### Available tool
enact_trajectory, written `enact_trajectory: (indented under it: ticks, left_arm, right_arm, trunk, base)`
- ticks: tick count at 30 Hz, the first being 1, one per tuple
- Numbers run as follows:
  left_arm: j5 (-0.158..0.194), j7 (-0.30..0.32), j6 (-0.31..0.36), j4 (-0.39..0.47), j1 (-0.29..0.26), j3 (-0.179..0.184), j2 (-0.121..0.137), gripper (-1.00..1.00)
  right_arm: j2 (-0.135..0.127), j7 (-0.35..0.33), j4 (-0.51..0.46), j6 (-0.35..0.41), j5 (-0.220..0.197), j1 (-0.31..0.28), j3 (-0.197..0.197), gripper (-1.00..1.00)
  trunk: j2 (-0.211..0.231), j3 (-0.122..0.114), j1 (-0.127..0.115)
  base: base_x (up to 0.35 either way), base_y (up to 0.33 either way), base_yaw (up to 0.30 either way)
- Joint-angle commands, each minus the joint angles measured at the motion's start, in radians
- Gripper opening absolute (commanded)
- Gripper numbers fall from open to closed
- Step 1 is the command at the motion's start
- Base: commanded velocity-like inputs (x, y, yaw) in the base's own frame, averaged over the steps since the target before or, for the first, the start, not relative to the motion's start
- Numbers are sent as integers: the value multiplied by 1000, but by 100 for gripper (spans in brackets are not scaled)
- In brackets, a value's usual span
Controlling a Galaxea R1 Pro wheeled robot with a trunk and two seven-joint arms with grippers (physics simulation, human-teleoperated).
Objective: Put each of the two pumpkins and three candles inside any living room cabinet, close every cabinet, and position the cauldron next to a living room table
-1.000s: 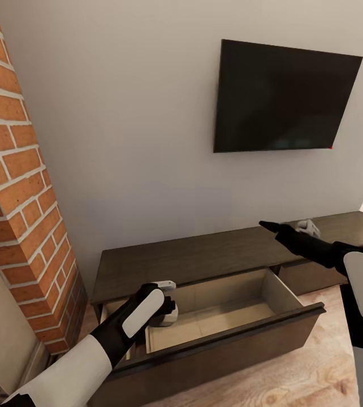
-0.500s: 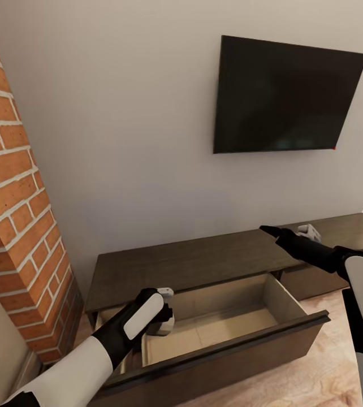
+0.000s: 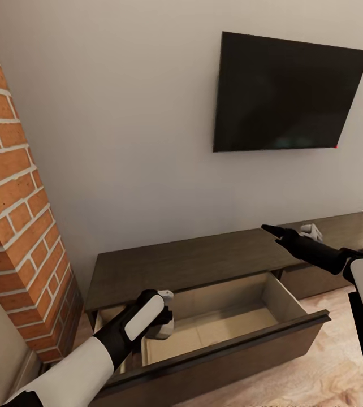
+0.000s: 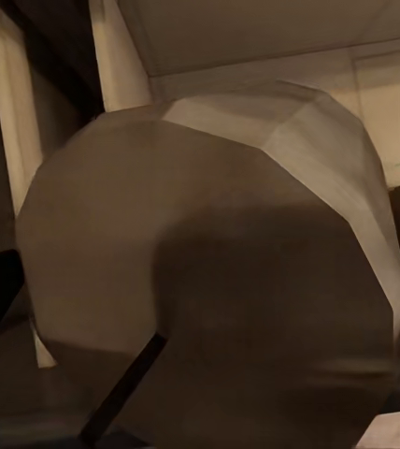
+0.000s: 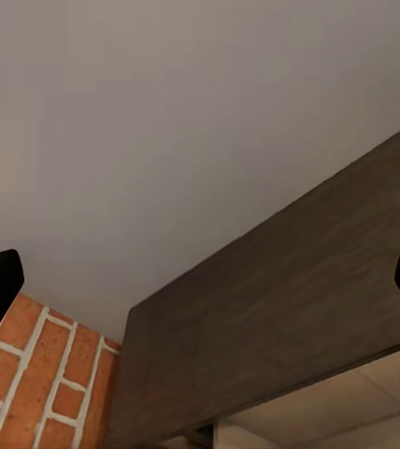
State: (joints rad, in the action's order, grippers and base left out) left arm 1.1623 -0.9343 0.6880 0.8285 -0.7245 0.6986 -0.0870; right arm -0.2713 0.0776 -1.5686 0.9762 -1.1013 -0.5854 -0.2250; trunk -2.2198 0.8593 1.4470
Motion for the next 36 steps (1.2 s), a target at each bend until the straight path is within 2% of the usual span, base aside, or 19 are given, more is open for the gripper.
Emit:
enact_trajectory:
  ticks: [1,8,11,13,14,15,19,23,28,33,36]
  left_arm:
    - [5,-7,1,1,-1,2,-1,-100]
    - [0,-7,19,1,-5,-1,-13,-100]
    - [3,-15,97,-14,-75,-4,-31,-100]
    - [4,-18,149,-58,-136,-4,-58,-100]
    - [5,-18,166,-97,-173,-5,-72,-100]
    - [6,-17,181,-192,-238,-5,-88,-100]
    - [8,-12,195,-346,-335,-5,-88,-100]
    - [11,-9,204,-406,-371,-5,-88,-100]
    - [81,-8,237,-425,-385,-7,-88,-100]
    - [113,-6,261,-426,-390,-7,-88,-100]
    - [146,-6,270,-427,-395,-7,-88,-100]
  right_arm:
    - [0,8,-1,4,-9,-1,-1,100]
    - [0,7,-1,7,-9,-1,-3,100]
    - [-5,5,-1,9,-9,-1,-4,100]
    - [-9,4,-1,10,-9,-1,-3,100]
    - [-10,4,-1,10,-9,-1,-3,100]
    - [-13,4,-1,10,-10,-1,-3,100]
    - [-17,2,-1,10,-10,-1,-4,100]
    - [-18,1,-1,10,-10,-1,-4,100]
    - [-24,-1,-1,11,-11,-1,-5,100]
    - [-27,-1,-1,12,-12,-1,-4,100]
    - [-28,-1,-1,12,-12,-1,-5,100]
  trunk:
    - [-1,3,0]
    - [-1,13,0]
    - [-1,17,0]
    - [-1,19,0]
    - [-1,20,0]
    - [-1,20,0]
    - [-1,24,0]
    - [-1,29,0]
    - [-1,37,0]
    - [-1,44,0]
    - [-1,49,0]
  base:
    - [0,0,0]
    - [0,0,0]
    - [0,0,0]
    - [0,0,0]
    - [0,0,0]
    - [0,0,0]
    - [0,0,0]
    - [0,0,26]
    - [0,0,57]
    - [0,0,61]
    - [0,0,61]
